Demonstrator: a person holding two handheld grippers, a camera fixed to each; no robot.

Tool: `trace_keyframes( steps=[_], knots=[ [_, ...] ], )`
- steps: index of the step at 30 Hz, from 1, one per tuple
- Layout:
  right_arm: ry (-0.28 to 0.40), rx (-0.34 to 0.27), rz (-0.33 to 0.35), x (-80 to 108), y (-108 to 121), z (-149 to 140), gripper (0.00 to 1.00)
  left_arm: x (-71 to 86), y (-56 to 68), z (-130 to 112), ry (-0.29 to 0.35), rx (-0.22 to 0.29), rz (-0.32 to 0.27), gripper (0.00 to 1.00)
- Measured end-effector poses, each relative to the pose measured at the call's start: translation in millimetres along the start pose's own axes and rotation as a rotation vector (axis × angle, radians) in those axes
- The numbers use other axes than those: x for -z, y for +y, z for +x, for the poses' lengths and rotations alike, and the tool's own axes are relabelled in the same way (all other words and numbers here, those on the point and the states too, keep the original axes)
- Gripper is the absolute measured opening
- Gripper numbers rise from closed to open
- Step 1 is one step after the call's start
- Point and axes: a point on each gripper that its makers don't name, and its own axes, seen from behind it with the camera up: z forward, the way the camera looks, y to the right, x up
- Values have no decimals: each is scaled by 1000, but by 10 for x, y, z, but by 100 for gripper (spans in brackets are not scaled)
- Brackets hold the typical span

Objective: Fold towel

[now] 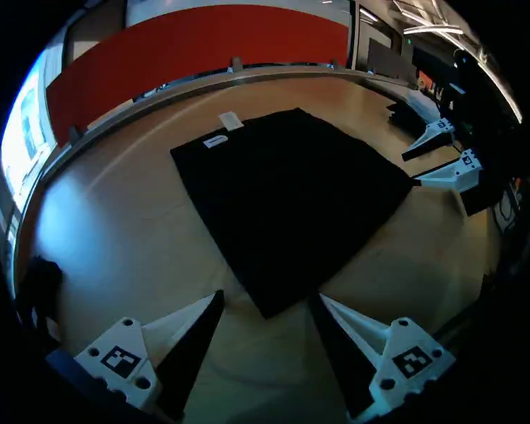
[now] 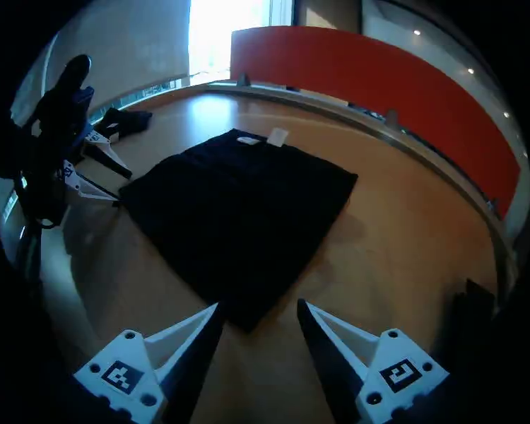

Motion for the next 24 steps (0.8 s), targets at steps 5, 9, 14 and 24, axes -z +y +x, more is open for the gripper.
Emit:
trace_keyframes(
  steps=[5,9,14,24],
  knots=[
    [-12,9,14,-14,-36,-46,68,-3,29,2,-4,-3,1,77],
    [-22,12,25,-25,-74,-87,60,-4,51,3,-5,-2,3,72],
    [-27,-2,43,-38,-116,-102,49,1,54,-4,-6,5,7,71],
    [-30,-13,49,-22,-122,-102,26,5,50,-12,-15,9,8,65]
  ],
)
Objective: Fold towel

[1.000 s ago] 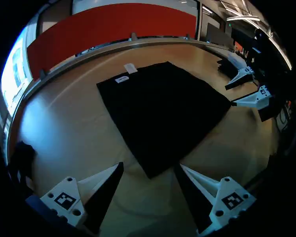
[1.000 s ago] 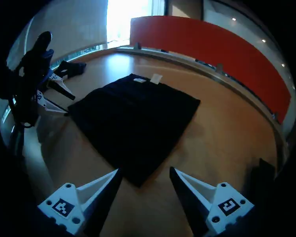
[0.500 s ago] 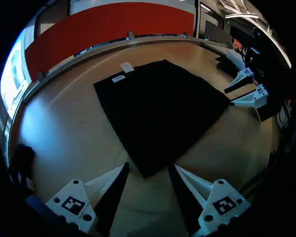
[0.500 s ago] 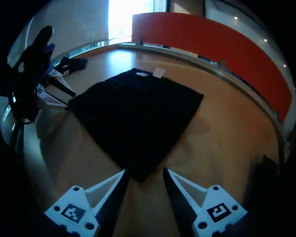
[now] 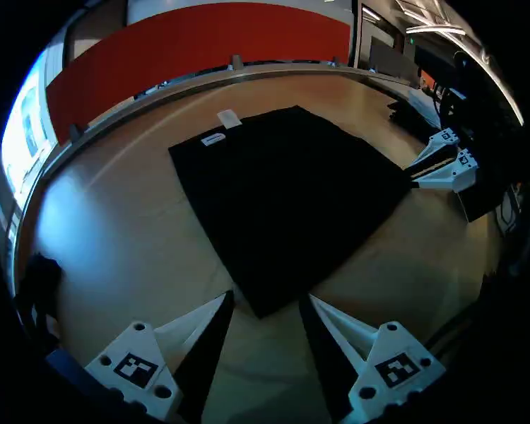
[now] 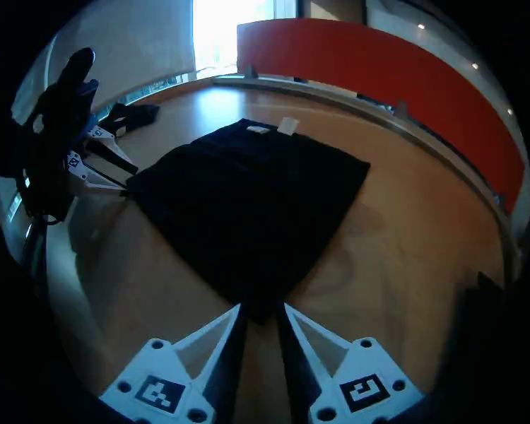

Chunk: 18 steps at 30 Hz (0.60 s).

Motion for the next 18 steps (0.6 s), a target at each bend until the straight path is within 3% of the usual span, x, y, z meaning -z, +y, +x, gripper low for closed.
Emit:
trace_keyframes(
  steps=[8,12,18],
  knots=[
    [-1,-19,5,30,-37,8,22,6,9,5,-9,2,4,37],
    [-1,-25,6,38,-52,11,21,10,4,-1,-11,10,16,18],
    [2,-33,9,54,-71,44,17,8,2,0,-15,26,28,15]
  ],
)
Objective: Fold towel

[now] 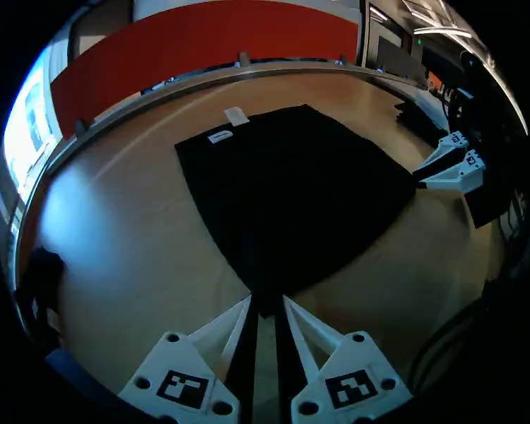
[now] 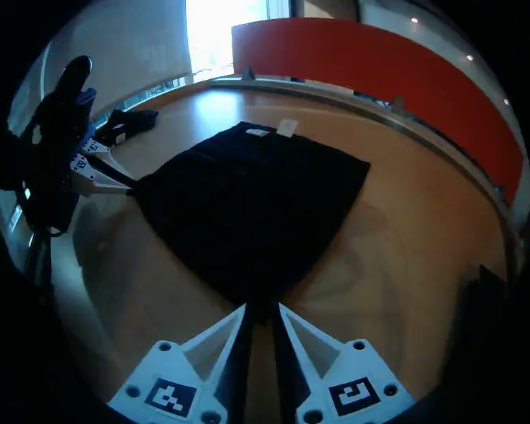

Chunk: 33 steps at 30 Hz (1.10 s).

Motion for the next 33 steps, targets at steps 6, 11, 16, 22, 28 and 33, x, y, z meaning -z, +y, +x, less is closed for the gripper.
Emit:
trace_keyframes(
  steps=[6,11,16,22,28,33],
  knots=[
    [9,-14,1,41,5,58,16,22,31,31,3,17,-5,14],
    [21,-27,-1,106,36,123,16,78,53,85,8,23,-7,14],
    [42,-30,-1,217,42,233,16,173,60,164,17,35,-5,14],
    [77,-27,-2,392,38,426,16,319,67,253,23,66,-11,14],
    [100,-25,1,569,8,585,16,484,96,323,20,86,-16,14],
    [110,-28,2,700,-17,649,16,639,161,358,10,103,-26,14]
  ],
)
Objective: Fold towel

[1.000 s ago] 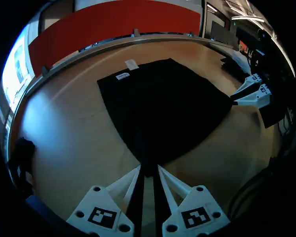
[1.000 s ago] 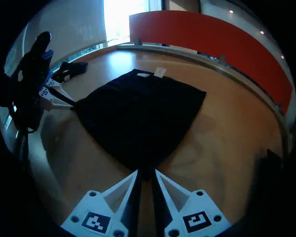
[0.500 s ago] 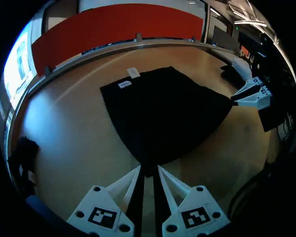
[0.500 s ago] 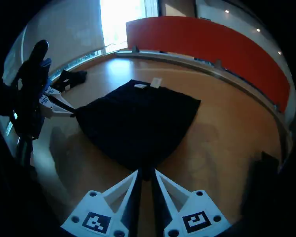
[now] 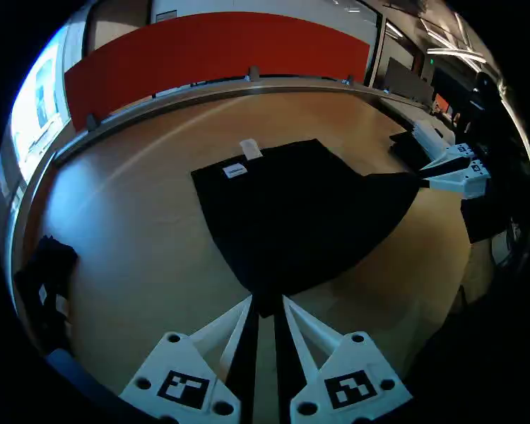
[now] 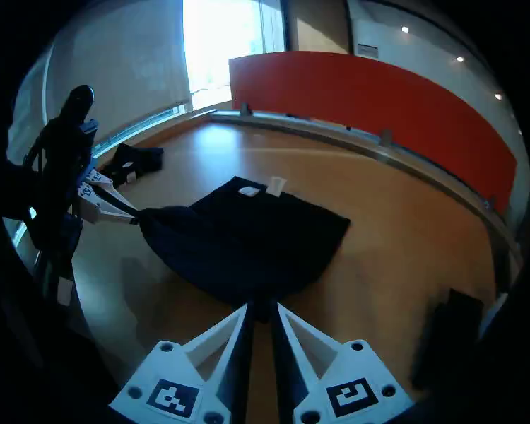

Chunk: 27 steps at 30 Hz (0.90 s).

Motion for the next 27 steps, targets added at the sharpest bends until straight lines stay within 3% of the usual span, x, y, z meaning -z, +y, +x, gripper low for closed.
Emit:
trace_keyframes(
  steps=[15,27],
  knots=[
    [27,-22,21,425,-145,228,16,395,161,93,-19,28,-19,14],
    [18,-37,43,554,-250,223,16,515,180,92,-38,20,-28,14]
  ],
)
